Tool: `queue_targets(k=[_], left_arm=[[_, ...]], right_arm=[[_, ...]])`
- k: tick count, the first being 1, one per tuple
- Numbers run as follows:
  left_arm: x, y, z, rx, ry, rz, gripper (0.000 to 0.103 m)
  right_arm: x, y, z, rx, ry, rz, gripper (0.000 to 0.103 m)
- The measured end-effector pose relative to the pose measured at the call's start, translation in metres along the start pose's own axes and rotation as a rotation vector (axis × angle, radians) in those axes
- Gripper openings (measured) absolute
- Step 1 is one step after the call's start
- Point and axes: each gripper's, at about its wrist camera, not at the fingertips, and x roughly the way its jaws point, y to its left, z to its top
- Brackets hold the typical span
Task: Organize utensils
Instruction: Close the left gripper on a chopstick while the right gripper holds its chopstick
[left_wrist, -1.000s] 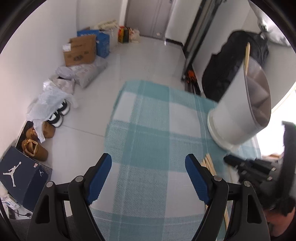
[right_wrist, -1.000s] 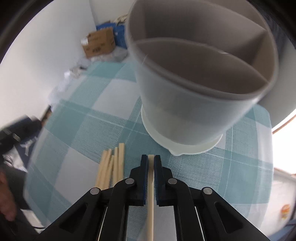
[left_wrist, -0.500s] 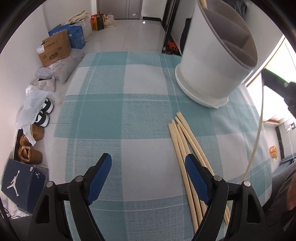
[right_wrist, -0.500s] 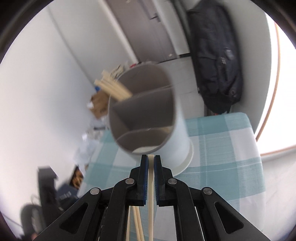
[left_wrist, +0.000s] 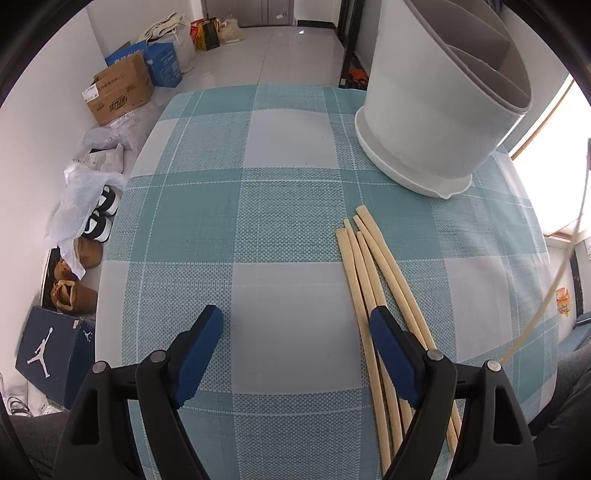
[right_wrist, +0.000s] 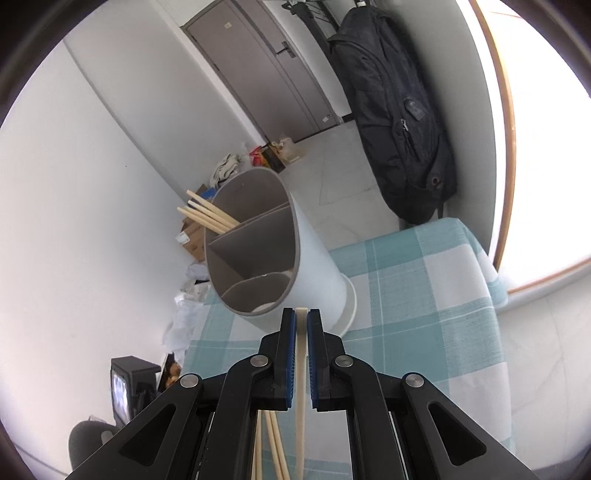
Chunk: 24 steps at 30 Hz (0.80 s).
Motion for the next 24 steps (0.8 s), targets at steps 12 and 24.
queue_targets(k=[12,24], left_arm=[[0.008,0.005,0.007,-0.054,0.038,0.041,0.08],[0.014,-0.01,0.019,0.029,0.06,0.118,0.081]], right_arm=[[-0.016,-0.013,0.004,0.02,-0.016,0.045,0.005],[-0.024,-0.016,0.006,0.023,-0.031,0.07,0.005]])
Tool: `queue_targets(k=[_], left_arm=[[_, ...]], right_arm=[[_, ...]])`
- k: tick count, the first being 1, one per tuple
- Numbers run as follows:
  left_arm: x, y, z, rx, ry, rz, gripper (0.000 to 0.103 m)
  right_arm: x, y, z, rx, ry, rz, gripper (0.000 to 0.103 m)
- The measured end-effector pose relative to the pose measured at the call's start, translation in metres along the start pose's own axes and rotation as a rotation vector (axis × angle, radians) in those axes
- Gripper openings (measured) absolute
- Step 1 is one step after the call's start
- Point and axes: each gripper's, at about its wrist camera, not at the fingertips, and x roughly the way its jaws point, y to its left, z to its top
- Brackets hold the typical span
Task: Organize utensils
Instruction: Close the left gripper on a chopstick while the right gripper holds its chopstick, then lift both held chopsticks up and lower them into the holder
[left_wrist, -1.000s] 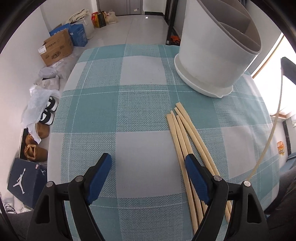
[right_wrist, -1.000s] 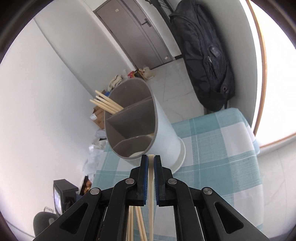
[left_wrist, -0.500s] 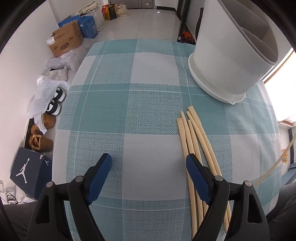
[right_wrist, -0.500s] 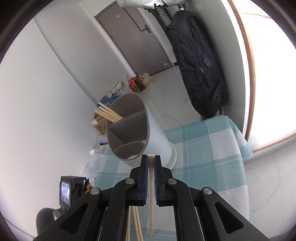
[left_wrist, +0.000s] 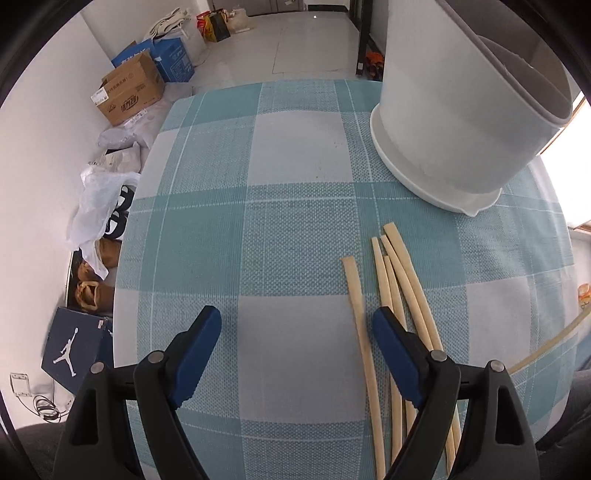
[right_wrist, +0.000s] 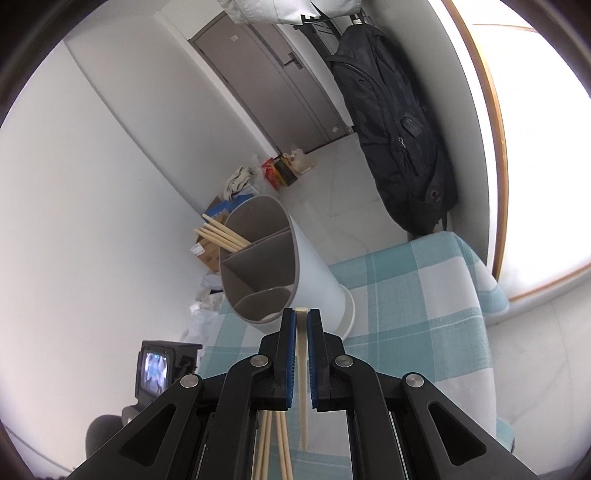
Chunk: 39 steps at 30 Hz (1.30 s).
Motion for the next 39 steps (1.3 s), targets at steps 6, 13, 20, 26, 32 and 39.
queue_targets(k=[6,13,20,26,32,39], left_arm=[[-0.002,-0.003,0.004,0.029,-0.02,-0.054,0.049],[-0.003,-0.019,0.008,0.112,-0.025,-0.099,0.004],[-0.01,-0.002,0.01,0.038,-0.091,-0.168,0.002],[-0.058,-0.003,0.005,0.006,-0.288,-0.204,0.002],[-0.096,0.001,-0.007,-0.011,-0.431,-0.236,0.002],[-0.111,0.005,-0.012,-0.023,-0.511,-0.262,0.002]], right_arm=[[-0.002,-0.002,0.0,0.01,0.004,0.01,0.005],[-0.003,-0.001,0.0,0.002,0.002,0.017,0.005],[-0.004,0.0,-0.001,-0.012,-0.004,0.007,0.005],[-0.005,0.009,-0.002,-0.064,-0.023,0.003,0.005],[-0.006,0.02,-0.007,-0.118,-0.041,0.007,0.005],[-0.013,0.04,-0.018,-0.207,-0.076,0.012,0.005]])
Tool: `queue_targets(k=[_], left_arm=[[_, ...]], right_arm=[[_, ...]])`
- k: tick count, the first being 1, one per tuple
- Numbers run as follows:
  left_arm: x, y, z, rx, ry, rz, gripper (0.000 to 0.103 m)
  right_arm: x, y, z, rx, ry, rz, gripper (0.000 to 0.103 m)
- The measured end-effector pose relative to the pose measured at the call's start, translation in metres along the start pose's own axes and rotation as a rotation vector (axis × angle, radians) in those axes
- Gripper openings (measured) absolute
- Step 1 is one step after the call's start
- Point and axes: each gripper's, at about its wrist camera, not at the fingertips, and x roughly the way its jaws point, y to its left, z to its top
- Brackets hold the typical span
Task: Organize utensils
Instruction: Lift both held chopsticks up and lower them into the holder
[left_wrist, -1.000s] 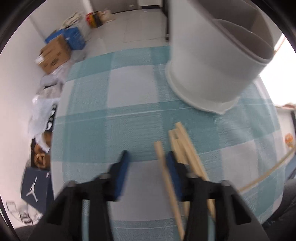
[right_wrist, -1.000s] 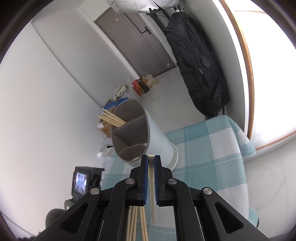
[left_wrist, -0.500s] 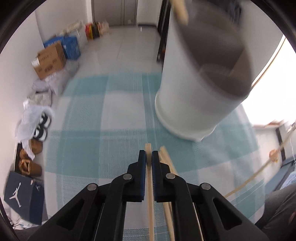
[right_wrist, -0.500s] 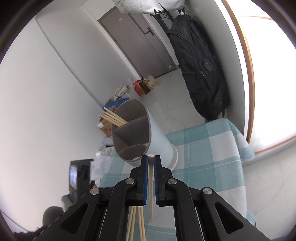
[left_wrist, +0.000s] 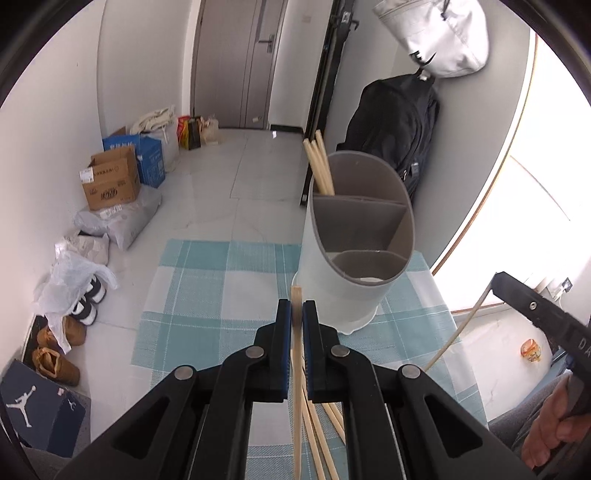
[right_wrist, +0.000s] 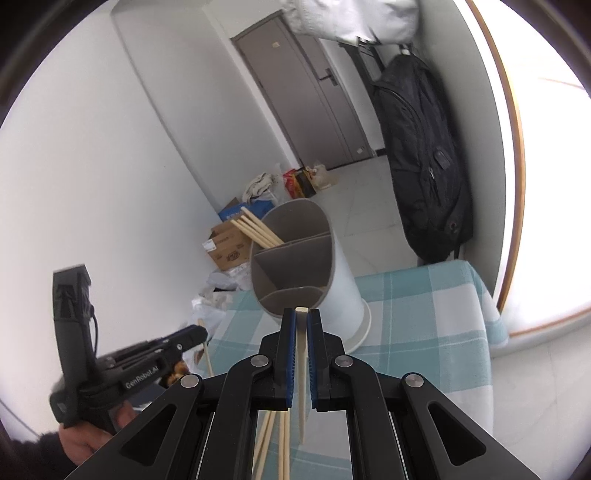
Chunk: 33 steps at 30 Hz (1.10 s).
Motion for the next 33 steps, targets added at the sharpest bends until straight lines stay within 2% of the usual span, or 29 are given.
queue_targets(k=[11,18,33], left_arm=[[-0.034,-0.011,0.019,0.024,-0.065,-0.061,0.002],[-0.056,-0.012,0.048,-0.023,-0.142,-0.104,0.002],[-0.061,-0.009,0.13,-0.113,-0.264,-0.147,0.002]], right_arm=[[-0.009,0.021,0.009,-0.027,-0.03,0.01,0.005],[-0.022,0.036,0.028,-0.053,-0.061,0.023,0.005],[-0.035,0.046,0.124,-0.076,-0.104,0.024,0.005]])
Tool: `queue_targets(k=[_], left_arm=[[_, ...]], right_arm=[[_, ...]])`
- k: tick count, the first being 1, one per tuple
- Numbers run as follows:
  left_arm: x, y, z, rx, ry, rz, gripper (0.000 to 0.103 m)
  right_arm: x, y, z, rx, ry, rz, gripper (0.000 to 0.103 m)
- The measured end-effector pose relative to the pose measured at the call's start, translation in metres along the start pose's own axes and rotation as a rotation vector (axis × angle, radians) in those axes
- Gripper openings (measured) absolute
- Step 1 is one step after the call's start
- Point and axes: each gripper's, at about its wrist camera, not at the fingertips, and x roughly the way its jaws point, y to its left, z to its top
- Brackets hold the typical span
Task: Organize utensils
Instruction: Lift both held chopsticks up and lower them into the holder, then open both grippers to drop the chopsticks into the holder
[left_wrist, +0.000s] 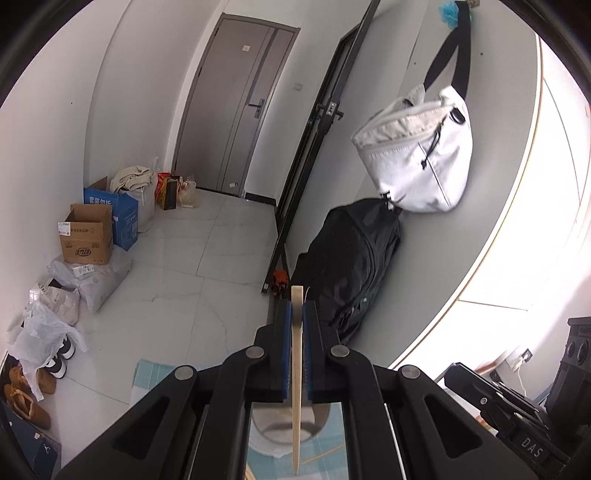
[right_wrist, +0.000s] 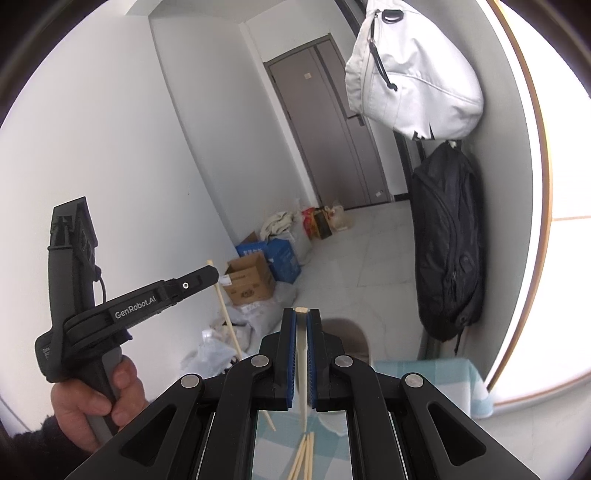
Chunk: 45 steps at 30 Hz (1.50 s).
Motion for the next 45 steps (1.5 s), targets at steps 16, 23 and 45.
queue_targets(k=[16,23,45], left_arm=[[0.051,0.005,0.037,-0.045,-0.054,0.029,0.002],[0.078,0.014,0.028,-0.057,-0.04,0.034,0.002],[0.103,0.029,0.009,-0.07,0.118,-0.04,0.002]], right_arm=[[0.045,-0.005,0.073,-0.105,-0.009,-0.051,0.005],[0.079,-0.014,0.072,-0.111,0.027,-0.054,0.005],[0.133,-0.019,0.039,-0.096,0.176,-0.003,0.006]])
